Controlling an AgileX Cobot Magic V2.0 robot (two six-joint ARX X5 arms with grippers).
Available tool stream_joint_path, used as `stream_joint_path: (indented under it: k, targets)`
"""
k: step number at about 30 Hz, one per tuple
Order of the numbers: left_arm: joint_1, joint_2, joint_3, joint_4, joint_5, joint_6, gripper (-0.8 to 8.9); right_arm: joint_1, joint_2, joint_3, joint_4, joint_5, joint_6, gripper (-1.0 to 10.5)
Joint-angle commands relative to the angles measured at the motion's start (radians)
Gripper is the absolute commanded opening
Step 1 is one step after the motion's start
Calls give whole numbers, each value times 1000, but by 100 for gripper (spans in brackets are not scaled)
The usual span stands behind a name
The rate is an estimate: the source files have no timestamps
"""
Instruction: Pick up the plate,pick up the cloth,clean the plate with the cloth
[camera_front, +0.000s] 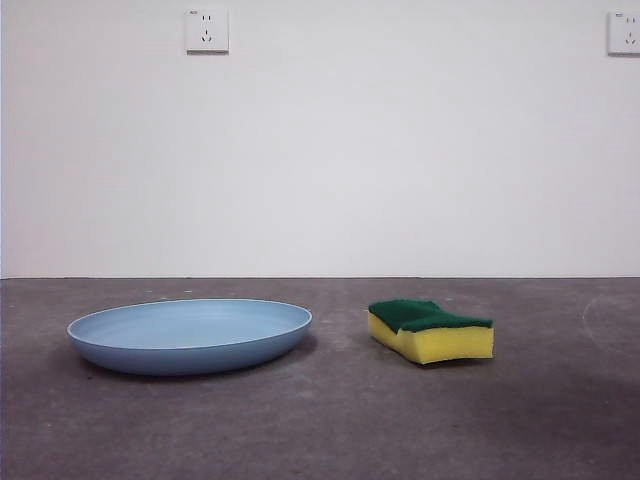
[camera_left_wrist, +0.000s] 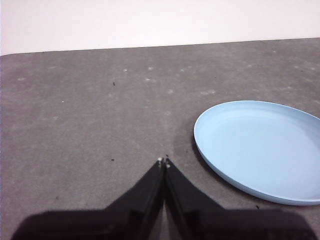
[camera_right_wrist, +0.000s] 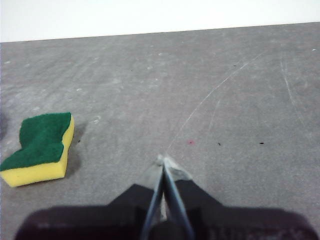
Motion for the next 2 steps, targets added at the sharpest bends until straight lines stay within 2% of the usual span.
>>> stream_joint_path:
  k: [1,2]
  targets:
    - [3,-3,-13,5,1,-3,-2,-2,0,-11,-4,1,12,2]
    - [3,-3,-13,5,1,-3,-2,-2,0,-11,-4,1,12,2]
